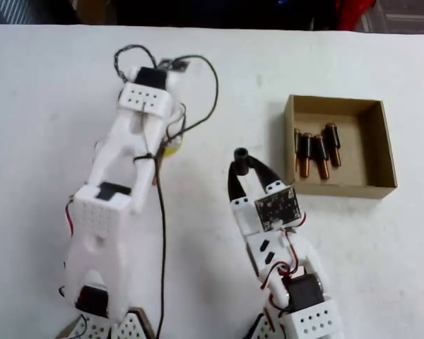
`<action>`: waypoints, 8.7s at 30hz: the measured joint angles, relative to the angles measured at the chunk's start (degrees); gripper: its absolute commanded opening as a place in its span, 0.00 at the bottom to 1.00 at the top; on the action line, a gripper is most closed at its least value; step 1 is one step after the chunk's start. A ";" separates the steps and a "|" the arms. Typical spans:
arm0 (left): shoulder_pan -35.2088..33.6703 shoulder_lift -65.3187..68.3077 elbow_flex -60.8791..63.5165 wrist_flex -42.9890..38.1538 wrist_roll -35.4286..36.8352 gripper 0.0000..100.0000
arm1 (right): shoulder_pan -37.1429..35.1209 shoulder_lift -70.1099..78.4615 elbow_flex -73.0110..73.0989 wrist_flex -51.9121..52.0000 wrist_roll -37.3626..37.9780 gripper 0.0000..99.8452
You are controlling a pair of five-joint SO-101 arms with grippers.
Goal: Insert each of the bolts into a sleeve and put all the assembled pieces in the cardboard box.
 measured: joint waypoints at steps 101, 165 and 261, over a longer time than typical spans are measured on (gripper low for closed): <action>21.27 -110.51 92.75 -66.11 -2.02 0.02 | -14.51 0.00 0.00 -9.76 -2.64 0.02; 20.40 -111.12 103.82 -64.18 -0.79 0.10 | -14.68 0.09 0.00 -9.85 -2.46 0.02; -12.84 -145.05 139.43 -51.52 -12.75 0.02 | 6.77 0.09 -1.32 -7.03 -2.11 0.02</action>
